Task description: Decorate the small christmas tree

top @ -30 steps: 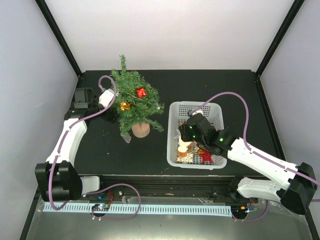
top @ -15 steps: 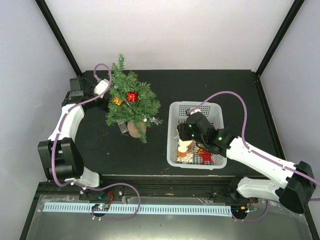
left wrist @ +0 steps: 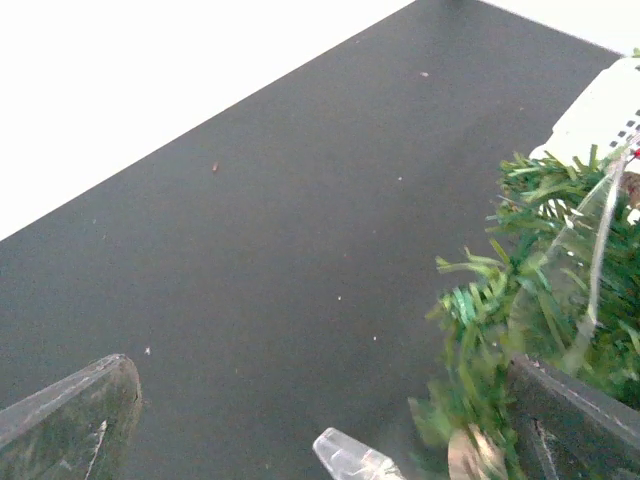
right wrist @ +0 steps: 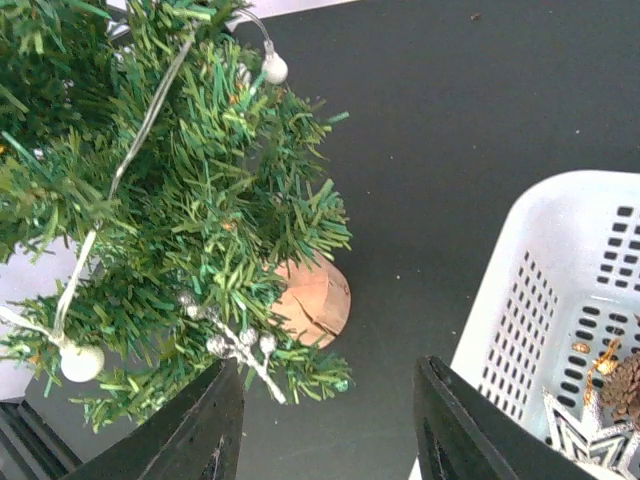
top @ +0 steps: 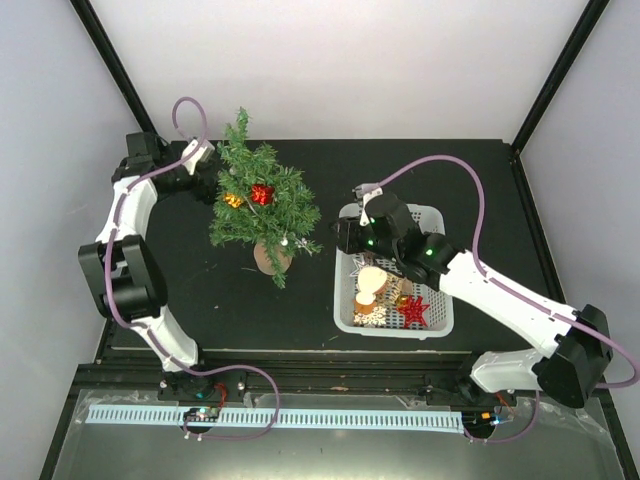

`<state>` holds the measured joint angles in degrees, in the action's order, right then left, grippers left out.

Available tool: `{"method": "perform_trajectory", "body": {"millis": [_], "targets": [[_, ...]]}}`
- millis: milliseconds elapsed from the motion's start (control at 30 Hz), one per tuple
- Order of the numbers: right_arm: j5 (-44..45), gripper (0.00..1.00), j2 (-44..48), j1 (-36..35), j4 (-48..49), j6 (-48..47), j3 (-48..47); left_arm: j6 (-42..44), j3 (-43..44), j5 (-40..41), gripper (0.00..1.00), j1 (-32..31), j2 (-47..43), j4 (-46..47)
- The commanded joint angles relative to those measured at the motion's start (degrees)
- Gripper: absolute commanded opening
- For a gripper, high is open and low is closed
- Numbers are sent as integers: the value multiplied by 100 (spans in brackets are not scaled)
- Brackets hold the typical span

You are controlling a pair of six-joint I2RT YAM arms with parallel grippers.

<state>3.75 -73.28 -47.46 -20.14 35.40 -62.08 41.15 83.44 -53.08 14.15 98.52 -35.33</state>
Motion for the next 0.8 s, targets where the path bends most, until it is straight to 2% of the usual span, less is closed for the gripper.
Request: {"method": "perform_trajectory", "body": {"millis": [0,133,500,633,767], "targets": [[-81,47,-163,86,-4,-100,-266,408,763,-893,99,16,534,-683],[-203,48,-253,181,12,-87,-319,600,864,-1221,99,75,666,-958],[-1327,48,-1082,651,642,198,-1122,3169,1448,-1748,99,398,1047,-3804],[-1915,48,-1573,718,825,307,-1462,3579,1691,-1775,99,549,1237,-4397],[-2260,48,-2003,717,913,370,-1594,3510,1788,-1994,99,794,1301,-4538]]}}
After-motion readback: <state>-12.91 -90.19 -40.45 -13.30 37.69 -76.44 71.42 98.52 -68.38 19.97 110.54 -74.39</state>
